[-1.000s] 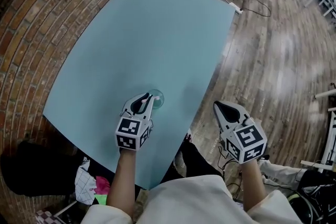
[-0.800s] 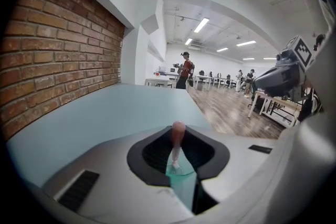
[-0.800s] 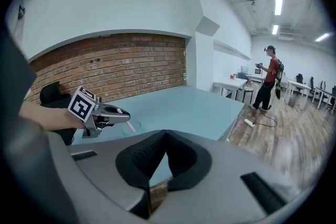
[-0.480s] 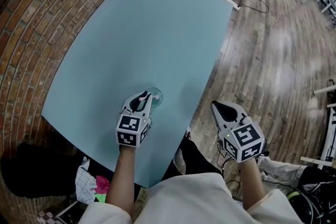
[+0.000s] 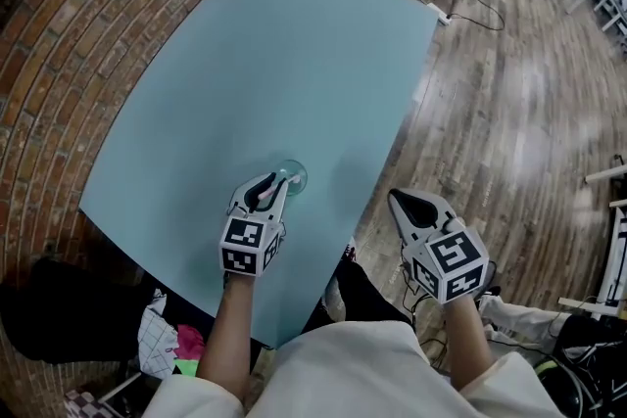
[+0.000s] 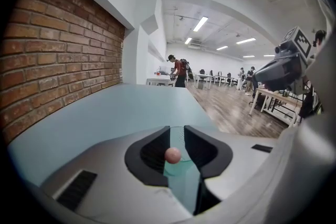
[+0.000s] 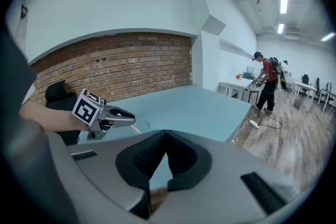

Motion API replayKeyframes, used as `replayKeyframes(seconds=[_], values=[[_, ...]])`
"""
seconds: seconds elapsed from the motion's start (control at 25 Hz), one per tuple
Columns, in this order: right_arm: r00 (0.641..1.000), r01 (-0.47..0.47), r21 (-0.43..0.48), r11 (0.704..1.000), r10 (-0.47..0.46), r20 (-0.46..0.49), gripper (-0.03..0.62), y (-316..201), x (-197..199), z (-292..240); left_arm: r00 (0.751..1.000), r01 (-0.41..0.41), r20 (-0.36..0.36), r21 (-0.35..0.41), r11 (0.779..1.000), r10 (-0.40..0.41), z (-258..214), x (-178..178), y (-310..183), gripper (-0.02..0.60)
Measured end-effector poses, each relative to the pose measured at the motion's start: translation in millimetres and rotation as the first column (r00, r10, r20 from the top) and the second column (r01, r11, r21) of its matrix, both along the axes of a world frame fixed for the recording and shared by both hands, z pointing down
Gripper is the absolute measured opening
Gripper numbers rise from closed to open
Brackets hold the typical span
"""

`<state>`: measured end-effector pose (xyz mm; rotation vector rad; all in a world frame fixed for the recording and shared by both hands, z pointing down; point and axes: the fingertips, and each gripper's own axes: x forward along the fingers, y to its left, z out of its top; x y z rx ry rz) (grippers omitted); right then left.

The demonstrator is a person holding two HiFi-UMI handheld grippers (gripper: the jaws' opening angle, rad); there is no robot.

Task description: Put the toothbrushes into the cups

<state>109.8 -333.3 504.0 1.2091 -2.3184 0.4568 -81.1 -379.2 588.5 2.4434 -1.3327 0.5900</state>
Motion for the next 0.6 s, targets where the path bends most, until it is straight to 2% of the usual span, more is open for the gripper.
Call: replayKeyframes(seconds=[0.28,0.6], values=[[1.000,-0.001,0.020,1.000,0.001,0.007,0.011,13.1,-0.6,-11.8,0.999,0.009,-0.039,0.086,0.996,-0.006,-29.5,-10.7,7.1,0.130],[0.999,-0.001,0.080,0.997,-0.001,0.032,0.011,33.7,0.6,-36.5,0.998,0.015,-0.055,0.215,0.977,-0.003,-82.4,-25.6,34.1,0.130]])
